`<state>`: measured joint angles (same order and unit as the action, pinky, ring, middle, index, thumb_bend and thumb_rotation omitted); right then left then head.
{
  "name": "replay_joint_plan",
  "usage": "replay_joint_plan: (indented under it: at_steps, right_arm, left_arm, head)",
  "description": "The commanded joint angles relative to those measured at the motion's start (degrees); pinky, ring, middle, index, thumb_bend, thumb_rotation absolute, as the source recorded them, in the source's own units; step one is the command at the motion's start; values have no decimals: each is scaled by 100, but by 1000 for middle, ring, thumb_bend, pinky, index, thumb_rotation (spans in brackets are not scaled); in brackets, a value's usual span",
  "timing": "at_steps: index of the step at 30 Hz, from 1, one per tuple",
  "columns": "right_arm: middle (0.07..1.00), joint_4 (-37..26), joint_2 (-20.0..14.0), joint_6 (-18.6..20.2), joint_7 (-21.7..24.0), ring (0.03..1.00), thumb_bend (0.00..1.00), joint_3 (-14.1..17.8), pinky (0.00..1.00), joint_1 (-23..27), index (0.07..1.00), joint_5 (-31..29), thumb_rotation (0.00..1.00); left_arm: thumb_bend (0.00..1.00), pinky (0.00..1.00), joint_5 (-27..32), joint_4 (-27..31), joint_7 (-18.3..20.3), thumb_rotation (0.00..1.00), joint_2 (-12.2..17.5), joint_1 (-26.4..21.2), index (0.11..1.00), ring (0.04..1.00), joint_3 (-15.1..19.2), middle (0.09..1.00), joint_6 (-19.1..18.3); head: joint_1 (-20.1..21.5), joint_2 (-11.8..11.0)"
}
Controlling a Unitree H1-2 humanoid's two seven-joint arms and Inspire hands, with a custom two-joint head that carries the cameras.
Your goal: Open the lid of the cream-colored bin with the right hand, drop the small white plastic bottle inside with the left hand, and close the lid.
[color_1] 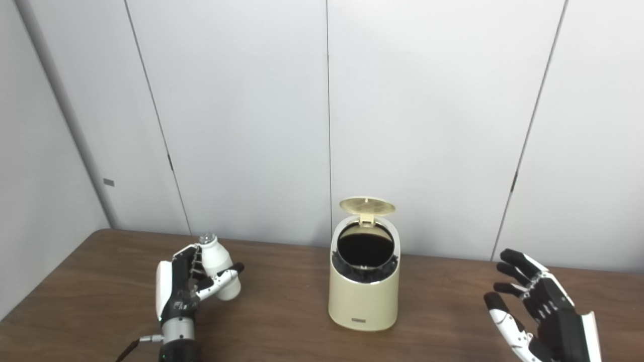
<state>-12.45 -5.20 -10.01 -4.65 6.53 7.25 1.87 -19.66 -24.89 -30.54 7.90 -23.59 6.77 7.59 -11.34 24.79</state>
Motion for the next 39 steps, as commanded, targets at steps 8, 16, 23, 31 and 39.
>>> replay_joint_plan:
  at_steps: [8,16,23,31,39]
  right_arm:
    - [791,-229,45,-57,-7,774,231,-24,653,135,754,36,262]
    - [807,-137,51,-105,11,791,192,-57,677,176,772,109,219]
    - [829,282,53,-435,-63,817,192,-88,723,317,795,259,229]
    - [836,783,159,-903,-177,822,218,-57,720,508,806,221,205]
    - [827,741,272,-936,-328,819,279,-57,716,507,800,346,352]
  left_arm:
    - [505,329,-28,133,-158,0,132,-240,494,437,-42,465,721]
    - [501,415,-217,1287,84,0,45,-43,436,493,-392,498,1764]
    - [497,524,-375,2254,659,0,-24,-143,430,541,-762,499,1862]
    - [496,521,-870,2378,103,0,163,-590,431,551,-1570,483,1932]
    - [503,547,-1138,2105,-960,0,643,-1029,453,478,-2793,499,1933]
  head:
    - [48,2]
    - [102,-19]
    - [206,-208]
    - [467,-497]
    - [697,-610]
